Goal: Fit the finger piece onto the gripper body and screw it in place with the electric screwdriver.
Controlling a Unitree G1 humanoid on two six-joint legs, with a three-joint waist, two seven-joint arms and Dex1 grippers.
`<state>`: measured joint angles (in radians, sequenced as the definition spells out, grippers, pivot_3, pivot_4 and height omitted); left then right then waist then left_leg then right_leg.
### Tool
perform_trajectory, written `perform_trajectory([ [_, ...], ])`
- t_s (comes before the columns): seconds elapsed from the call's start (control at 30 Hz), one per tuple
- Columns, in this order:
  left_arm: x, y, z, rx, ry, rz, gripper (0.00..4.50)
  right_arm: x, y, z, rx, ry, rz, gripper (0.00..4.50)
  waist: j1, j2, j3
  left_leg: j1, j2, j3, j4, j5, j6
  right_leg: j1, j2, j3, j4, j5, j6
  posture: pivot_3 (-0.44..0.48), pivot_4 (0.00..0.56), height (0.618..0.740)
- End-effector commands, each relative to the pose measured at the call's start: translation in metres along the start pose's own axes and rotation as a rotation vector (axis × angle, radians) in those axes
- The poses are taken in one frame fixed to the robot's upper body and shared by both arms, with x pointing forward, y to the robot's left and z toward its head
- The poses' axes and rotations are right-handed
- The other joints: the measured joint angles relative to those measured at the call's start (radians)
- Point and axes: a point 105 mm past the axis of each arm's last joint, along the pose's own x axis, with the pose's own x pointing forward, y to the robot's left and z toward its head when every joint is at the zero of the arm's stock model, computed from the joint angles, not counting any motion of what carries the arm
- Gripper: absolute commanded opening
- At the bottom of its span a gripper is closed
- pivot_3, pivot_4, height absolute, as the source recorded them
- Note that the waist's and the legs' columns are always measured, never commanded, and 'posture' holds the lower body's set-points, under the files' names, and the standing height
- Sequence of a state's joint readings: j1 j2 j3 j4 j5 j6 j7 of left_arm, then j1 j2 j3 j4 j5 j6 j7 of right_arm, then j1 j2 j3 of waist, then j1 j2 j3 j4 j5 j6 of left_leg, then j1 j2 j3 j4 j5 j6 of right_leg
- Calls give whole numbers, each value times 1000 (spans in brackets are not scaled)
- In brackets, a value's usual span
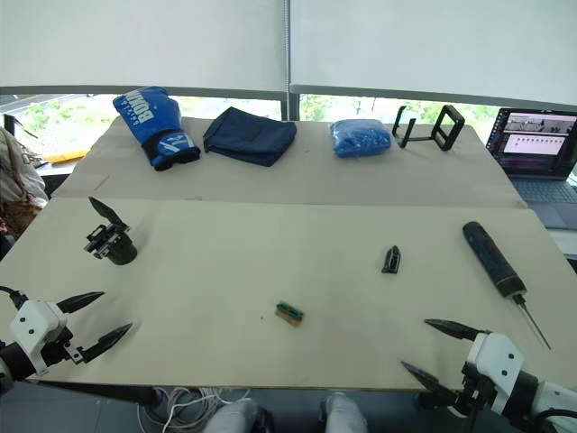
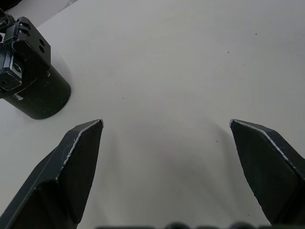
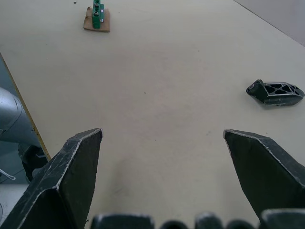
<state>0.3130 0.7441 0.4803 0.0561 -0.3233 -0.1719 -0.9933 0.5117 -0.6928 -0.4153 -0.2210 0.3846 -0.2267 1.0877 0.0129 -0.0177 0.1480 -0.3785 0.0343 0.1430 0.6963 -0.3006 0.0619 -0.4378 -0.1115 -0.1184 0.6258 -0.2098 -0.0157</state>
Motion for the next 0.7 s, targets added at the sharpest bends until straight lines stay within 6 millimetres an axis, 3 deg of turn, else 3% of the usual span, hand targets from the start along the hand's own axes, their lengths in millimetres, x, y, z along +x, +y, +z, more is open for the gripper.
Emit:
perform_trajectory([
  [0.03, -8, 10, 13, -24, -79, 68, 4500, 3, -2, 6, -24, -55, 3, 4468, 0, 0, 0, 0, 0, 0, 0, 0, 0, 0, 0, 0, 0, 0, 0, 0, 150, 740],
  [0.13, -15, 21, 21, -142, -179, 172, 4500, 14, -2, 14, -15, -127, 11, 4468, -3, 0, 0, 0, 0, 0, 0, 0, 0, 0, 0, 1, 0, 0, 0, 0, 150, 740],
  [0.27, -40, 25, -6, -357, -157, 367, 4500, 40, -3, 37, 4, -277, -19, 4468, -5, 0, 0, 2, 0, 0, 0, 1, 1, 1, 0, 2, 1, 0, 0, 0, 150, 740],
  [0.5, -87, 46, -44, -489, -126, 802, 4500, 65, 6, 75, -25, -519, 29, 4468, 5, -1, 0, 2, 0, -1, 1, 0, 0, 1, 0, 0, 1, 0, 0, 0, 150, 740],
  [0.6, -87, 43, -49, -504, -124, 827, 4500, 76, 12, 92, -28, -609, 78, 4468, 4, -2, 0, 4, 0, -1, 0, -1, -1, 1, -1, -1, 0, 0, 0, 0, 150, 740],
  [0.7, -78, 44, -40, -497, -164, 808, 4500, 82, 18, 108, -67, -692, 116, 4468, 3, -3, -1, 4, 0, -1, 1, -1, 0, 1, -1, -1, 0, 0, 0, 0, 150, 740],
])
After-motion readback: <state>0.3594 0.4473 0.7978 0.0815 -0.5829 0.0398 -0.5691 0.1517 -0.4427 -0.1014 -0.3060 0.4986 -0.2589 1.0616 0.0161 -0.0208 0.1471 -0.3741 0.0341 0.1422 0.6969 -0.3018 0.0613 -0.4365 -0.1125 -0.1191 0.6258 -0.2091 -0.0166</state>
